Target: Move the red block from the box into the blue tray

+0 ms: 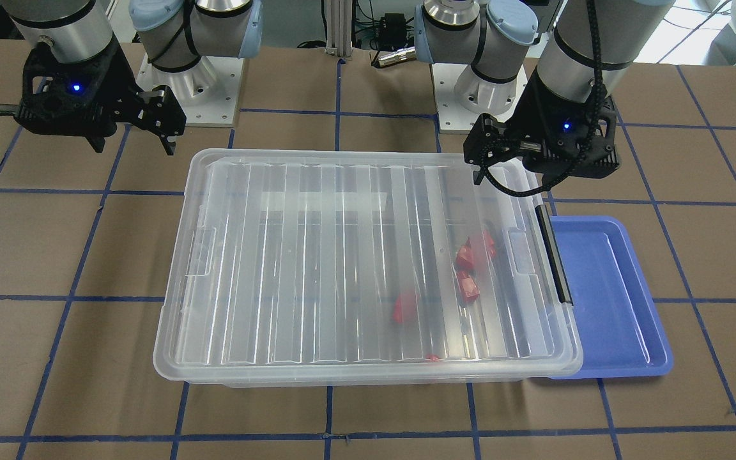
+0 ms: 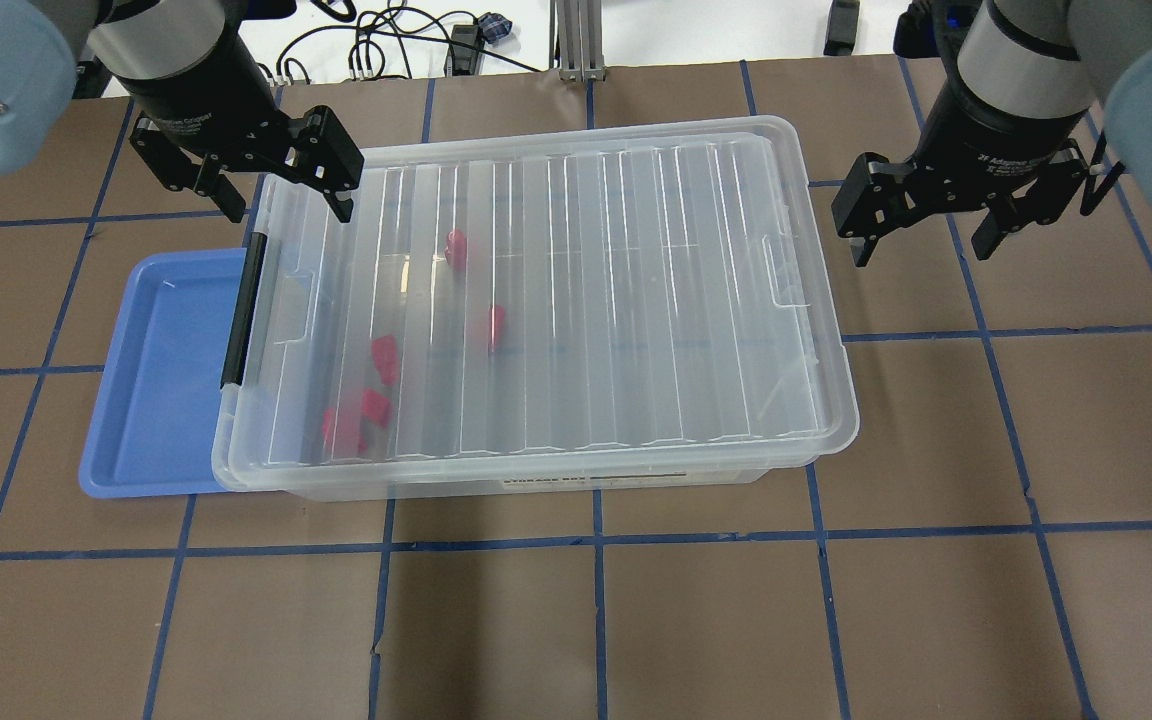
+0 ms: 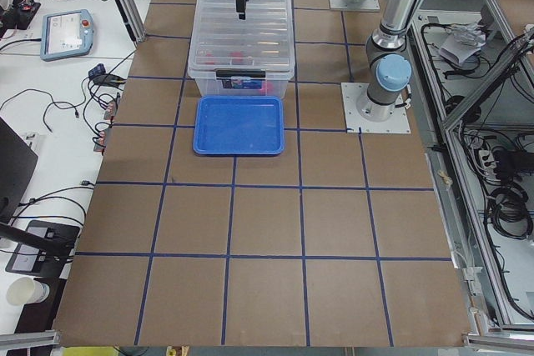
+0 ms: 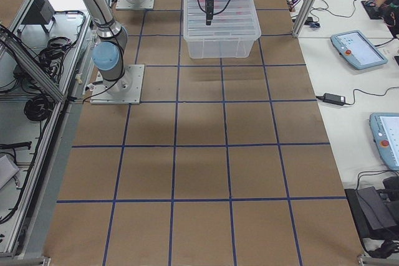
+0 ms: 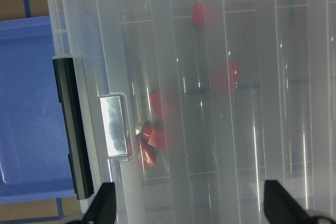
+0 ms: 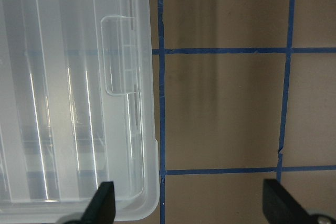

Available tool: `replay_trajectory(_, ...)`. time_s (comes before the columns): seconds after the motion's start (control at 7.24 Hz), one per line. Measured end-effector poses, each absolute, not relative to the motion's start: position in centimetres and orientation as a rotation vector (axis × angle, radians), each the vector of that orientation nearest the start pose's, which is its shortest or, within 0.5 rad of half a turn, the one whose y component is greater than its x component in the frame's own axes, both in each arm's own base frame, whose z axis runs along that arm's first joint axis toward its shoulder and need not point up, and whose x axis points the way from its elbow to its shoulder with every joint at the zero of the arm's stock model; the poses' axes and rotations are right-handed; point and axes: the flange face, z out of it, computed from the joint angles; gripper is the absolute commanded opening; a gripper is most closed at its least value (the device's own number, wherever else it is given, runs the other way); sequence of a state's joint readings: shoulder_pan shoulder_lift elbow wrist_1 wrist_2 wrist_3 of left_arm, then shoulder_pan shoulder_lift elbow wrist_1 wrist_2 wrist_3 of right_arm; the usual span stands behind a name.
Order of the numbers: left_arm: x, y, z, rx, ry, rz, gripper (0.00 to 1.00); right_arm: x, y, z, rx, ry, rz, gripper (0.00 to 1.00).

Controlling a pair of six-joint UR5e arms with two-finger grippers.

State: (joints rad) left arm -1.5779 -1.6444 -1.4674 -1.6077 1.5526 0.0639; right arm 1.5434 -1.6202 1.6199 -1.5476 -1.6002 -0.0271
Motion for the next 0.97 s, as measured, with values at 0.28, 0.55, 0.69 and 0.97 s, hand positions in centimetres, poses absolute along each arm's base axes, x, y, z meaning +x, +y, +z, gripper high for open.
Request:
replay_trajectory(0.28, -13.6, -51.9, 50.0, 0.106, 3.156, 0.024, 1.0, 11.8, -48.5, 46.5, -0.003, 3.165, 0.108, 1.0)
replay_trajectory(0.55, -13.6, -51.7, 50.2, 0.106, 3.156, 0.022, 1.0, 11.9, -50.4, 43.2, -0.005, 3.155, 0.22, 1.0)
replay_trajectory(0.69, -13.6, -51.4, 50.4, 0.106, 3.156, 0.032, 1.0, 12.0, -51.1, 42.3, -0.005, 3.151, 0.244, 1.0)
replay_trajectory(0.97, -13.5, -50.9, 50.6, 0.101, 3.156, 0.058, 1.0, 11.9, -52.2, 41.2, -0.006, 3.153, 0.213, 1.0)
